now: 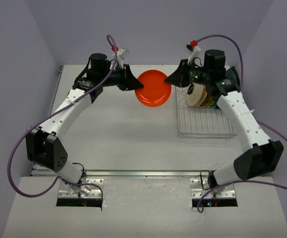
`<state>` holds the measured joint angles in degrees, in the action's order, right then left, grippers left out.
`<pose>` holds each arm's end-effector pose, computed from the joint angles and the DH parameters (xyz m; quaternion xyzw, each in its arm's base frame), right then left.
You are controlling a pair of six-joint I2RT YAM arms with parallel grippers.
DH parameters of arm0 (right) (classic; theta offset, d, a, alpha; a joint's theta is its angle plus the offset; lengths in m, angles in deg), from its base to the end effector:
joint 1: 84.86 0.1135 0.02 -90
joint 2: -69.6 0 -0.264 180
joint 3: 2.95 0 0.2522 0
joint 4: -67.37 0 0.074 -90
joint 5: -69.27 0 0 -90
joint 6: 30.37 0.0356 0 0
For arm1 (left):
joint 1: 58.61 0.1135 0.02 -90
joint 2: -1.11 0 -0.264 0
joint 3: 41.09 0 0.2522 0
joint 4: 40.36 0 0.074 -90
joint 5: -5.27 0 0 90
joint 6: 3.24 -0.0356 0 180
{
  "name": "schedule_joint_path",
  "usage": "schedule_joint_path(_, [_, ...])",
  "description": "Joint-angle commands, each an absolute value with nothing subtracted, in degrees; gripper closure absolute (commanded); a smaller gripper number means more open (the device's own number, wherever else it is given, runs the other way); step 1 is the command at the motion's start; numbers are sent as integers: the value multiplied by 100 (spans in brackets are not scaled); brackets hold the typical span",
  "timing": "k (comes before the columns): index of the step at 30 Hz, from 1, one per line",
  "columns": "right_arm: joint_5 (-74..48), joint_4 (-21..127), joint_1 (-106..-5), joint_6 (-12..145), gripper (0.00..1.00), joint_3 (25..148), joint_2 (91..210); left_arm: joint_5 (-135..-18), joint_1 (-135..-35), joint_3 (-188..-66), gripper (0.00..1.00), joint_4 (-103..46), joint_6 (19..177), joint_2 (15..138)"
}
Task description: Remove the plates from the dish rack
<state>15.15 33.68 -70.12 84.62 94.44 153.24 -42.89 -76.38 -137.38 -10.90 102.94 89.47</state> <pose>0.3162 0.1048 0.4007 -0.1065 0.7917 0.4228 0.4279 0.3315 -0.1312 0.3753 0.2116 0.7694 -0.4358 0.4164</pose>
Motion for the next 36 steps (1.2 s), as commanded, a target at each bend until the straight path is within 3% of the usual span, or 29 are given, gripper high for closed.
schedule_joint_path(1, [1635,3687,-6983,8659,88,9520,15193,-4293,-7304,-13518,100,-1314,10430,8790])
schedule_joint_path(2, [1410,3612,-6983,8644,79,9543,15204,-4214,-7189,-13492,100,-1332,10486,8768])
schedule_joint_path(3, [1088,3472,-6998,8538,57,9562,15238,-4085,-6927,-13420,100,-1367,10577,8772])
schedule_joint_path(4, [741,3268,-7024,8379,25,9565,15287,-3946,-6525,-13317,100,-1402,10698,8783])
schedule_joint_path(6, [229,3121,-7087,8246,5,9490,15311,-3901,-6008,-13267,100,-1239,10654,8877])
schedule_joint_path(7, [-159,3048,-7124,8158,1,9404,15318,-3968,-5574,-13244,100,-1060,10546,8971])
schedule_joint_path(13, [-1222,2813,-7191,7686,1,9107,15373,-4883,-4033,-13227,100,-752,10027,9554])
schedule_joint_path(17, [-1418,2724,-7336,7363,1,8873,15373,-5096,-3257,-13767,100,-397,9857,10562])
schedule_joint_path(24, [-1221,2717,-7560,7485,1,8530,15299,-5386,-2906,-13933,100,-460,9779,11390])
schedule_joint_path(36, [-963,2724,-7607,7572,1,8420,15302,-4845,-2627,-14165,100,-956,10044,12050])
